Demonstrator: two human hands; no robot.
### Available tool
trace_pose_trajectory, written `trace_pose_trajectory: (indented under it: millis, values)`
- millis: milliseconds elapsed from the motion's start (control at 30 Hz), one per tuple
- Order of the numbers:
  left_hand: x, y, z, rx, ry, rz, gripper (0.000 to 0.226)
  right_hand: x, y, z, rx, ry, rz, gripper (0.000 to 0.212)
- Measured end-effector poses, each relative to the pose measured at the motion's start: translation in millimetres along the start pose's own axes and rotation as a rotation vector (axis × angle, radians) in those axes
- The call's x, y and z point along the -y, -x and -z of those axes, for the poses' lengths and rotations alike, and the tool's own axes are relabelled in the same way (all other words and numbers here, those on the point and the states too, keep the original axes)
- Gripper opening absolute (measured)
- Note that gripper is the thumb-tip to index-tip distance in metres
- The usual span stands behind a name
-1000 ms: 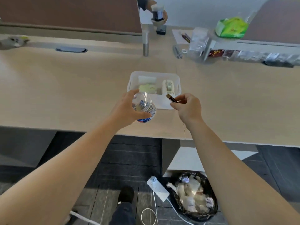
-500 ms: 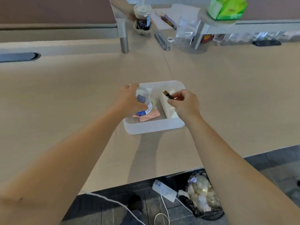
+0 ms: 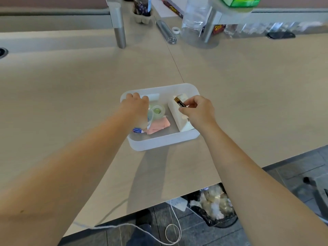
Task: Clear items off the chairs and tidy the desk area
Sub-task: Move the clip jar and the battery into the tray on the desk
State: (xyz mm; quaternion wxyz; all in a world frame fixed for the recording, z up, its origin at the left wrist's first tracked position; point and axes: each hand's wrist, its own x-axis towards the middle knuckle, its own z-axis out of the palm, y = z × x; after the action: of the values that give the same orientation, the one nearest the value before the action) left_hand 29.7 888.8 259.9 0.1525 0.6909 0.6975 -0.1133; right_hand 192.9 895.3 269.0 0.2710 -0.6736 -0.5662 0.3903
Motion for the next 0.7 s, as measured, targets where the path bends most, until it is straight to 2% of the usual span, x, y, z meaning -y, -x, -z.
trace_pose_trajectory:
  millis: [167, 233, 300, 467, 700]
  values:
    - [2, -3, -6, -0.054, -0.001, 0.016, 0.050, 1, 2, -6, 0.026, 0.164, 0.001, 0.006]
    - [3, -3, -6, -0.078, 0.028, 0.009, 0.054, 1, 1, -9, 0.037, 0.243, -0.004, 0.015]
    - [4, -1, -2, -0.111, 0.120, -0.013, 0.061, 2, 1, -15, 0.050, 0.333, -0.014, 0.030]
    - [6, 8, 9, -0.199, 0.442, -0.050, 0.049, 6, 0, -33, 0.056, 0.582, -0.026, 0.034]
    - [15, 18, 4, -0.254, 0.542, -0.067, 0.037, 10, 0, -37, 0.007, 0.629, 0.025, 0.017]
